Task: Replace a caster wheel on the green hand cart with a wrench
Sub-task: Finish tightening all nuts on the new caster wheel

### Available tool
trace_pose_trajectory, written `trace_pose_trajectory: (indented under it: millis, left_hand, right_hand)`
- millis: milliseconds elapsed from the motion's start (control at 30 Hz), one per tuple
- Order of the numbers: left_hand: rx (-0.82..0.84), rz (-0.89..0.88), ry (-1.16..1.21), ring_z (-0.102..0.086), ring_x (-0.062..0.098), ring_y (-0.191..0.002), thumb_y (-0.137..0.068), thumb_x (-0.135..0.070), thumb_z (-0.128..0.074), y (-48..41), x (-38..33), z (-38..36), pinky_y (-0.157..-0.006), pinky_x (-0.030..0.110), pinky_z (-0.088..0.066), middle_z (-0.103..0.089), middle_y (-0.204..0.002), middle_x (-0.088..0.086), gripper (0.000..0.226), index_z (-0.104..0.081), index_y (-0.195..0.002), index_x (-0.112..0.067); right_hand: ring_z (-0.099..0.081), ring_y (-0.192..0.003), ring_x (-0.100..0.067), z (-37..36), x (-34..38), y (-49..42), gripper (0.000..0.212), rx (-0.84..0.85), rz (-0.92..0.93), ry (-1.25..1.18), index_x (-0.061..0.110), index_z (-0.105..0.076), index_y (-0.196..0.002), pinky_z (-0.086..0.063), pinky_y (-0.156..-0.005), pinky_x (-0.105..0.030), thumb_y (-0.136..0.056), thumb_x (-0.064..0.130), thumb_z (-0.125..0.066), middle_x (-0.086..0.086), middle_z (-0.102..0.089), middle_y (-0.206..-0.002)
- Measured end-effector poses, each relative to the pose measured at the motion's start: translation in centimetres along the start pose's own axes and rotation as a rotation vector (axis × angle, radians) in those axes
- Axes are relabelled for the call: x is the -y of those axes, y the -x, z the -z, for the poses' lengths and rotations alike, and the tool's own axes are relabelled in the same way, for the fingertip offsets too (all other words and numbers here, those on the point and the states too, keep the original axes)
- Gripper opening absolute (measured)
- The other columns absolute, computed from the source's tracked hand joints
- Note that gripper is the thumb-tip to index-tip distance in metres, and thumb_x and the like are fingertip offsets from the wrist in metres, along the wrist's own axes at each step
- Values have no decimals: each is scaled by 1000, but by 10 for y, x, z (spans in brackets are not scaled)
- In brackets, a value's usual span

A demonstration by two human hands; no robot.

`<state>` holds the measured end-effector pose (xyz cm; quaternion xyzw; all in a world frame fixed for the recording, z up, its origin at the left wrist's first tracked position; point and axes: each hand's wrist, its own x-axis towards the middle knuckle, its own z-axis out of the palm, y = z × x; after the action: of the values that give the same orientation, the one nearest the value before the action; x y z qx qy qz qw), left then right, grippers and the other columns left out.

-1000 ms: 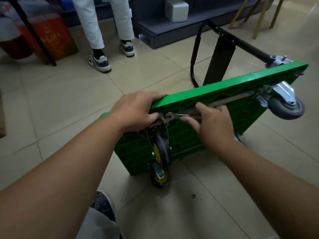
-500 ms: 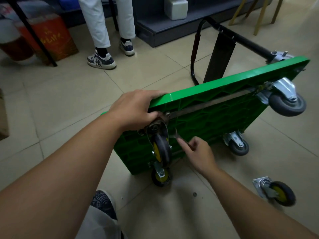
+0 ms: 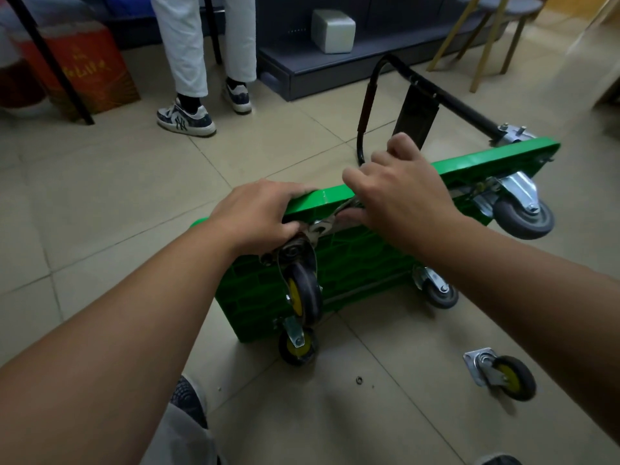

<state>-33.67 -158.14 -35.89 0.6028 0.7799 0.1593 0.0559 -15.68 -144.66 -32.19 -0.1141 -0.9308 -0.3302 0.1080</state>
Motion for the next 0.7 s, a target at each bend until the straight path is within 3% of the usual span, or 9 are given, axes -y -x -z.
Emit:
trace_pose_trajectory:
  millis: [200,367,567,700]
  left_hand:
    - [-1,1,-3,-61,27,-114,-89,-34,-66,0,-1,0,-84,35,-47,-67,-130,-5,66,-42,-147,-53]
    - [-5,-11,-13,-62,27,-114,-90,-33,-66,1,-2,0,-83,35,-46,-68,-130,-4,65,-42,-148,-51]
    - [0,-15,-11,-61,25,-113,-91,-34,-64,0,-1,-2,-82,34,-46,-67,-130,-6,64,-42,-150,-50]
    - [-10,-19,-15,-61,24,-116,-91,-35,-66,-2,1,-4,-79,31,-40,-67,-132,-9,64,-42,-148,-50]
  right_hand:
    - [-64,-77,-29,3,-4,-7,45,-6,16,42,13,-59,-90,-25,-93,-41,-86,57,-65,-10,-70,-79]
    - [-64,-78,-29,-10,-1,-3,46,20,-34,-79,13,-59,-92,-31,-91,-42,-86,58,-63,-9,-70,-81]
    - [-57,-78,-29,-50,21,28,52,35,-384,-568,14,-55,-86,-44,-83,-42,-81,66,-51,-6,-63,-78]
    - [-58,-82,-22,-71,49,46,51,118,-721,-1037,16,-56,-85,-54,-67,-36,-76,66,-63,1,-61,-81]
